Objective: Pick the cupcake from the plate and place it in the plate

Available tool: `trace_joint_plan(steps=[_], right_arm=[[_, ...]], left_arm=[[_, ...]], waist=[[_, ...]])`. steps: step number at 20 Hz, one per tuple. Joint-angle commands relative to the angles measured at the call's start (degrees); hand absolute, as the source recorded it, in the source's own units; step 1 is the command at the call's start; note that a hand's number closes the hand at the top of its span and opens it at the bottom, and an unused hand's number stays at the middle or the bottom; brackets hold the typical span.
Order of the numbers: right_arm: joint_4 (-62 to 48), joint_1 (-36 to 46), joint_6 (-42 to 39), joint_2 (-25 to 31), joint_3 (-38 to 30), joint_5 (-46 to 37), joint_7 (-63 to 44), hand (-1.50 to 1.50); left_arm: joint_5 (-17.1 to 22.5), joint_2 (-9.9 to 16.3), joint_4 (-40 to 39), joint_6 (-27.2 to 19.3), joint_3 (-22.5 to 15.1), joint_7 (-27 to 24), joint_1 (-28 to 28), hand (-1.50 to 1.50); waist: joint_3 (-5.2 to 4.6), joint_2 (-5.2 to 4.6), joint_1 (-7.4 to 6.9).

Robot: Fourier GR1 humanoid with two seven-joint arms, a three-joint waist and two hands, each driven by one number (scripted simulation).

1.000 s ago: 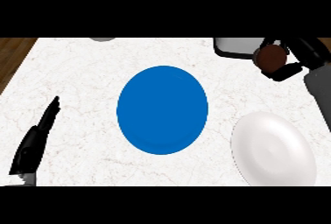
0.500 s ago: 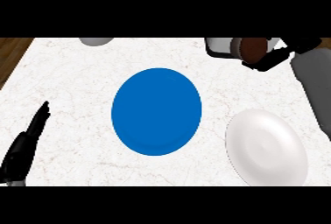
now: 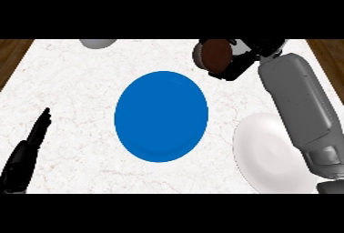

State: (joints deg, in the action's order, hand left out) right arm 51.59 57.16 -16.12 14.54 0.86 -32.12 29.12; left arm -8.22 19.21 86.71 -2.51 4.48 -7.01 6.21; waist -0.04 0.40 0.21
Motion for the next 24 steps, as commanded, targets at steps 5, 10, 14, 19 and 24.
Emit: trace_joint_plan(steps=[5,10,14,19,24], right_arm=[[8.09,-3.41,-0.94,-11.75,8.33,-3.94,-14.72,1.50],[4.41,-0.68,2.23,-14.36,14.17,-3.36,-20.43,1.50],[-1.43,-2.85,8.82,-14.47,22.99,0.43,-19.09,1.50],[-9.56,-3.20,11.03,-14.52,21.22,8.69,-21.52,1.50],[-13.53,-1.82,19.26,-14.54,32.10,17.04,-24.24,-1.50]], left_arm=[[-0.83,-1.18,-0.23,0.65,-0.49,0.65,-0.28,0.00],[-0.78,-0.42,-1.08,1.53,0.94,0.66,-2.99,0.00],[-0.40,0.02,-2.91,2.59,1.87,0.66,-4.77,0.00],[-1.67,-0.39,-1.31,2.37,0.72,1.04,-4.79,0.00],[-2.00,-1.90,-1.92,2.13,0.52,-2.19,-2.68,0.00]], waist=[[0.01,-0.13,-0.03],[0.02,-0.38,-1.03],[0.02,-0.59,-1.64],[0.03,-0.92,-2.66],[0.01,-1.01,-3.51]])
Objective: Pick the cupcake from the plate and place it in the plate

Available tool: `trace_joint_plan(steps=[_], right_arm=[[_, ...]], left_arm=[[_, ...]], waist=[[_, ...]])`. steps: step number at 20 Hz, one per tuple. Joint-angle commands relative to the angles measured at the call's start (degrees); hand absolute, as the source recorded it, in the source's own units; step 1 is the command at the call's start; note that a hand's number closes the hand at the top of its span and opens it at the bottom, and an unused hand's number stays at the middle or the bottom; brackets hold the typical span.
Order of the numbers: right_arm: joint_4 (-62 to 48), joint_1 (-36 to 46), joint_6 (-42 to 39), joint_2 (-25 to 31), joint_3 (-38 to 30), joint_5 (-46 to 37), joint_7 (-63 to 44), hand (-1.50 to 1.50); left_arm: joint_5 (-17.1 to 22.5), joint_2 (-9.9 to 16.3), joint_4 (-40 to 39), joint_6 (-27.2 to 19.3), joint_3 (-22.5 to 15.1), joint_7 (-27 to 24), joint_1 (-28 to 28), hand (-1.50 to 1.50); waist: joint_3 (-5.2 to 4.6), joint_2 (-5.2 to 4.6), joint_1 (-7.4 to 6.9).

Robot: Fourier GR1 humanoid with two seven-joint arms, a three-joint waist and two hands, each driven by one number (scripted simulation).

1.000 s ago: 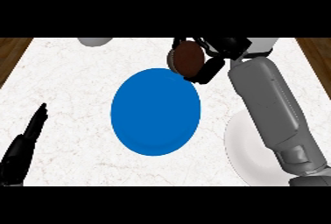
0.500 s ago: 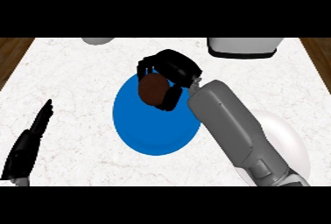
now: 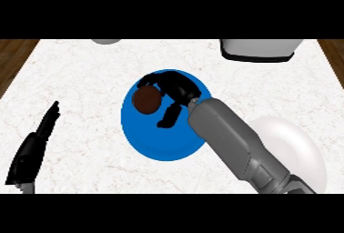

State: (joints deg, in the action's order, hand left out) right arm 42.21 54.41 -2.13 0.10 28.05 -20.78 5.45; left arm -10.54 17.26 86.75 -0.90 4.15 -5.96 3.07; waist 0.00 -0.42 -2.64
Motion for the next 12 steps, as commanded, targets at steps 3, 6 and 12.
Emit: trace_joint_plan(steps=[3,6,12], right_arm=[[-3.47,1.06,5.01,-0.10,2.58,9.10,4.10,-1.50],[1.77,-0.08,7.50,-0.10,-0.88,14.78,3.04,-1.50],[-3.52,0.10,10.13,-0.10,-11.30,18.61,5.68,-1.50]], left_arm=[[-0.40,0.04,0.55,0.92,0.28,-0.89,1.50,0.00],[-1.06,-0.25,-1.64,-0.49,0.95,-0.28,-1.22,0.00],[-1.53,-1.63,-1.49,-1.44,0.87,-0.35,-0.13,0.00]], waist=[[0.02,0.05,0.32],[0.03,0.16,0.82],[0.02,0.20,1.84]])
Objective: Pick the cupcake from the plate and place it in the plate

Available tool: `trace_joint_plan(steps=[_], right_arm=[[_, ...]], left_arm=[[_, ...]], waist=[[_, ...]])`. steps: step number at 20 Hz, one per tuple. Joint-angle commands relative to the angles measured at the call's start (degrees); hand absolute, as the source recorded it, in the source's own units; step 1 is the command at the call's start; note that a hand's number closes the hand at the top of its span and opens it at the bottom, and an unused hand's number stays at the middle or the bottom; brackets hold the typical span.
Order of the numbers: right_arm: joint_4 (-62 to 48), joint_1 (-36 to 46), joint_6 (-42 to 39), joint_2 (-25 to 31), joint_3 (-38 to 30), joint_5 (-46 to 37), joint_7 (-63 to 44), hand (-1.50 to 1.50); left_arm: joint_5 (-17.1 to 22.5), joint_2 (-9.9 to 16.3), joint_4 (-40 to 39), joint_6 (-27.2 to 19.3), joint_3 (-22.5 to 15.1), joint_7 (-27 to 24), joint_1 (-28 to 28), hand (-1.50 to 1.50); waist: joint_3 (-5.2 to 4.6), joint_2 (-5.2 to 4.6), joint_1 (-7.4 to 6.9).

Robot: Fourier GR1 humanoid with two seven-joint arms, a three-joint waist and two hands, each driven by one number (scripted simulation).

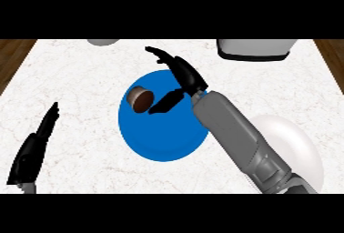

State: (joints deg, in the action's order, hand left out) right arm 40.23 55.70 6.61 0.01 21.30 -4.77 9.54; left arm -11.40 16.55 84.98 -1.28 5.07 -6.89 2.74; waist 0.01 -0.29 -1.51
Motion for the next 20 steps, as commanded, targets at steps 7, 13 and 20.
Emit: trace_joint_plan(steps=[7,13,20], right_arm=[[-7.60,0.71,-10.86,8.68,-17.31,12.78,9.10,-1.50],[-18.44,1.32,-22.09,17.29,-20.42,12.08,22.71,-1.50],[-26.70,3.75,-28.09,24.35,-21.00,9.17,30.44,-1.50]], left_arm=[[1.20,1.01,1.44,1.96,1.44,0.00,1.90,0.00],[0.67,0.28,-0.93,2.25,0.88,-2.46,0.22,0.00],[-0.96,-1.06,-0.37,1.04,-0.35,-2.91,0.08,0.00]], waist=[[0.04,-0.19,0.09],[0.06,-0.75,-0.85],[0.13,-1.24,-2.13]])
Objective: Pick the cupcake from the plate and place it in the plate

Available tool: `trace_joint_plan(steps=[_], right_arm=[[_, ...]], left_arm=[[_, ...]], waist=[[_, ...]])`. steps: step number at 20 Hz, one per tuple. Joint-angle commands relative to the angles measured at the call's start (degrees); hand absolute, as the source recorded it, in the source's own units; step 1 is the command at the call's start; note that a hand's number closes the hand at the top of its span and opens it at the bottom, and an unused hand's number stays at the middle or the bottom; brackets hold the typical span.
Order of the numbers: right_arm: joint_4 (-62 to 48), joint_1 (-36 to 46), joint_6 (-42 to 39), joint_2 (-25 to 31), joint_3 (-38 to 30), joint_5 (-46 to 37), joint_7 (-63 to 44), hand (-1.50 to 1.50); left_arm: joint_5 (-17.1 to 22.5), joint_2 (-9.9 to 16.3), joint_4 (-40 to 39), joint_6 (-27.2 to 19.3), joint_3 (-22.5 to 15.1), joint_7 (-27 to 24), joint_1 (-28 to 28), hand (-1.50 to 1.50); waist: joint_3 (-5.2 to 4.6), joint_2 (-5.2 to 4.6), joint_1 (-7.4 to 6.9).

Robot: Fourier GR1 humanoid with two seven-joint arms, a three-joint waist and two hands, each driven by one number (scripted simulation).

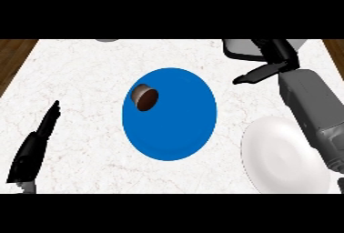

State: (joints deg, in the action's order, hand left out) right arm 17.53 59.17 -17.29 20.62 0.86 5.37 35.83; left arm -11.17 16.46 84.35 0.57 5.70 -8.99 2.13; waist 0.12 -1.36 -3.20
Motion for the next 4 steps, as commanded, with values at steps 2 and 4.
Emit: trace_joint_plan(steps=[2,4], right_arm=[[-5.77,0.35,-3.53,3.28,-0.39,-1.88,5.99,-1.50],[-7.32,1.27,-3.85,4.78,-1.77,-1.08,5.88,-1.50]], left_arm=[[-1.29,-0.64,-1.43,-0.93,-0.38,-0.46,-1.43,0.00],[-0.92,-1.18,2.45,-0.17,-1.41,0.13,2.18,0.00]], waist=[[0.03,-0.33,-0.44],[0.08,-0.35,-1.35]])
